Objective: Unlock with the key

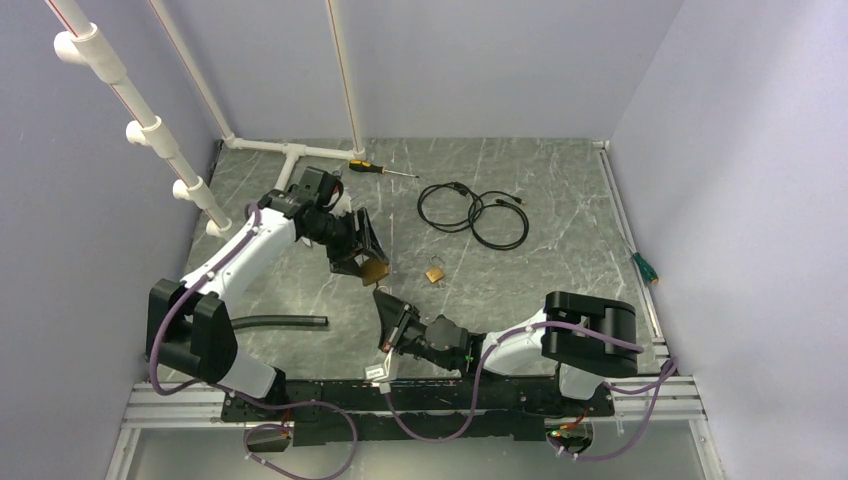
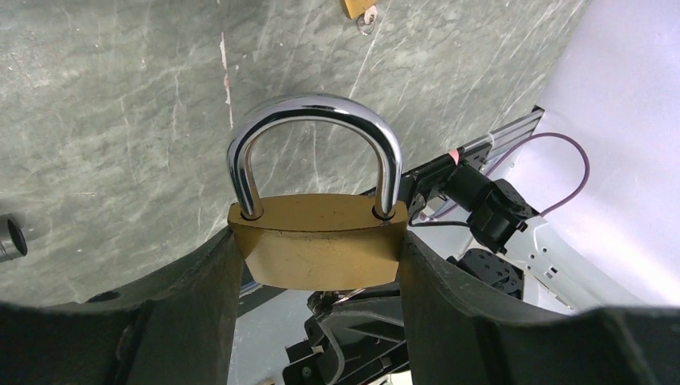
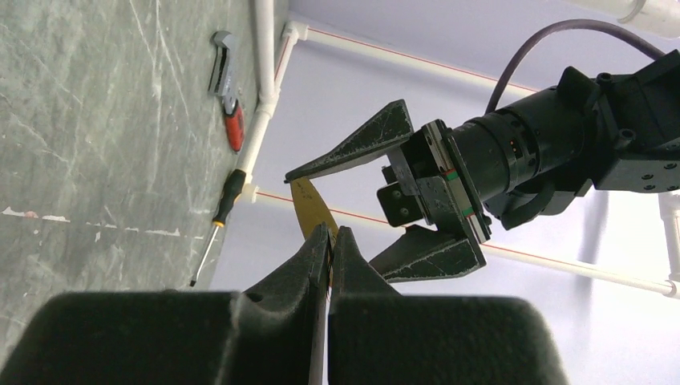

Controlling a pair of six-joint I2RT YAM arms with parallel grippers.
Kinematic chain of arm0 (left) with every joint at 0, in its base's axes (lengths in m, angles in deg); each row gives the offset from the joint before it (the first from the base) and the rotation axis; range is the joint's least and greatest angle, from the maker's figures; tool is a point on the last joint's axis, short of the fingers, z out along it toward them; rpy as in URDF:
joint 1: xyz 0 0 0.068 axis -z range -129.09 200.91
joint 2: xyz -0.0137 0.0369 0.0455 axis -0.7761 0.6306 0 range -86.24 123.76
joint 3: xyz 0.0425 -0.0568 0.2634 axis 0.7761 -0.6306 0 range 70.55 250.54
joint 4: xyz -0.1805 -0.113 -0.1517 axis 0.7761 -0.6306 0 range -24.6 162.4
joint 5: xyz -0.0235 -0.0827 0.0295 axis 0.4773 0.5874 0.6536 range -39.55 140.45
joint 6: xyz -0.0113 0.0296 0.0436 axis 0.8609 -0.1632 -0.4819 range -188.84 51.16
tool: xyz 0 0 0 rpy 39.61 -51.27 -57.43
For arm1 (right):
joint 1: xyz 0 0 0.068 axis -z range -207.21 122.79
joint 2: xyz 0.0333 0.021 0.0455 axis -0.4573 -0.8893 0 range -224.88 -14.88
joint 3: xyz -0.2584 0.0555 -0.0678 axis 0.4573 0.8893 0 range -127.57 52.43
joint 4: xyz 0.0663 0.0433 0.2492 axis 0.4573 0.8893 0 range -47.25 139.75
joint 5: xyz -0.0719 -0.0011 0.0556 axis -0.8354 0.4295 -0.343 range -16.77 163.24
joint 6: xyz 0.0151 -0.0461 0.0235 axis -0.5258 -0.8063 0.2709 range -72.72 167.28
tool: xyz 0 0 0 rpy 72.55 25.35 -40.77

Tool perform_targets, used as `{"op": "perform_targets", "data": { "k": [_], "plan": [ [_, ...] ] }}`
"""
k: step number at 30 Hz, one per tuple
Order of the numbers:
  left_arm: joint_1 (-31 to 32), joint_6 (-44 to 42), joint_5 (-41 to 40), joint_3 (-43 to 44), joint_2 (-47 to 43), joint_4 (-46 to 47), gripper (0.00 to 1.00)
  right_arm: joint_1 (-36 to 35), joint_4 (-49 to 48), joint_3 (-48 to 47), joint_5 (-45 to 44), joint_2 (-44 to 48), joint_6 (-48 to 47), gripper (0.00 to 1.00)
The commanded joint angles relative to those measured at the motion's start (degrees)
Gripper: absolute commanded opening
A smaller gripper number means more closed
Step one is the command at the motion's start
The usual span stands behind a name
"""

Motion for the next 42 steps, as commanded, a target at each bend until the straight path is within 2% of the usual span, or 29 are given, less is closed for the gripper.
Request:
{"op": "perform_targets", "data": {
  "k": [1, 7, 12, 23, 33, 37, 39, 42],
  "plan": [
    [0.3, -2.6, 2.5, -1.2, -3.8, -6.5, 0.0, 1.5, -0.2, -0.1, -6.8, 0.3, 1.6, 0.0],
    [0.3, -2.6, 2.2, -1.9, -5.1, -6.4, 0.0, 1.7, 0.5, -0.5, -6.3, 0.8, 1.2, 0.0],
    [0.3, 0.9, 3.7, -3.0, -4.4, -4.2, 0.0, 1.0, 0.0, -0.6, -6.8, -0.7, 1.3, 0.0],
    [-0.1, 7.8, 5.5, -0.3, -0.9, 2.0, 0.0, -4.2, -1.1, 1.5, -9.0, -1.1, 3.7, 0.0],
    [-2.0, 8.5, 6.1, 1.5, 1.0, 3.2, 0.0, -7.0, -2.7, 2.4, -10.3, -1.9, 4.5, 0.0],
    [-2.3, 8.7, 5.1, 0.5, -0.2, 6.3, 0.0, -7.4, -13.3, -0.5, -15.1, -1.0, 10.2, 0.0],
    [-2.4, 9.1, 4.4, -0.2, -1.2, 8.2, 0.0, -6.9, -15.5, -1.9, -15.6, 3.0, 19.0, 0.0],
    [-2.5, 8.9, 2.7, 0.0, -2.5, 9.1, 0.0, -5.7, -4.3, -3.9, -14.2, 12.8, 34.6, 0.0]
  ]
}}
